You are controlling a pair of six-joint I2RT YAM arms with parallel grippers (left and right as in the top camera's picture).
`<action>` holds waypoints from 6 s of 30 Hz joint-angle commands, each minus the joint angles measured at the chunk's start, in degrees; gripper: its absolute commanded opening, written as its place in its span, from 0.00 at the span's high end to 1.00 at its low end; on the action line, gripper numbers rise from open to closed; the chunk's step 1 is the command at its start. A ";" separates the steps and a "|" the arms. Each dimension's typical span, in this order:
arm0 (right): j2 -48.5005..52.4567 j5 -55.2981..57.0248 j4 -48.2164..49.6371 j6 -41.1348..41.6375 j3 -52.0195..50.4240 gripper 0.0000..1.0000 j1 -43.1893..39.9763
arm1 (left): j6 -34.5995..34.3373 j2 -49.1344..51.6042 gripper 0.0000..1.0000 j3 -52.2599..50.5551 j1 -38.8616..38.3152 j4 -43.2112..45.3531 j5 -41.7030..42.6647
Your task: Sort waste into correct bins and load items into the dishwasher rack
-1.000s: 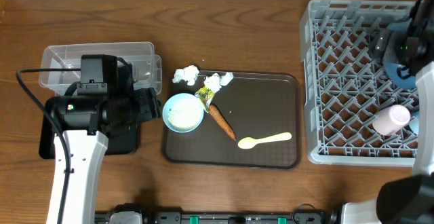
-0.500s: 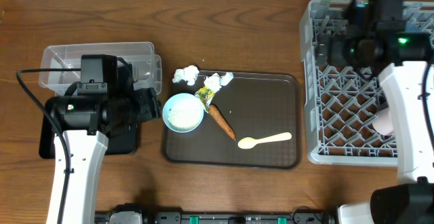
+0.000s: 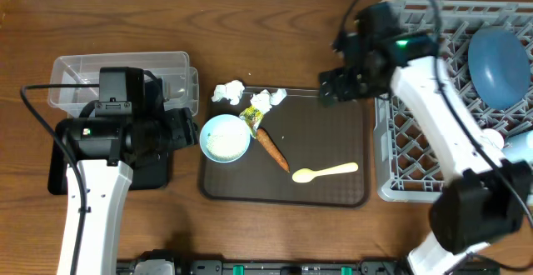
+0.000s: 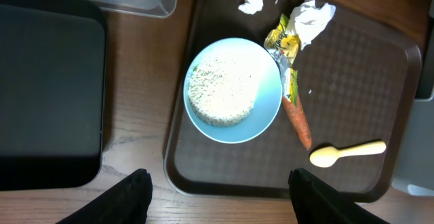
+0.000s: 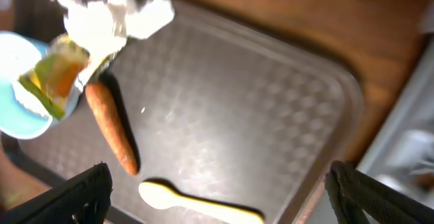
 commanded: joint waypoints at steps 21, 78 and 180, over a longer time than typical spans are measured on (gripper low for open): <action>7.61 -0.07 -0.96 3.10 -0.13 0.01 7.96 | 0.35 0.39 0.32 0.28 0.28 1.09 -0.72; 7.61 4.81 -8.39 9.11 -0.13 0.01 7.91 | 3.15 32.37 0.78 1.31 -13.51 43.34 -15.26; -13.05 8.04 -13.33 11.41 -0.13 0.01 -6.36 | -2.08 27.91 0.94 0.68 -21.07 21.33 -4.90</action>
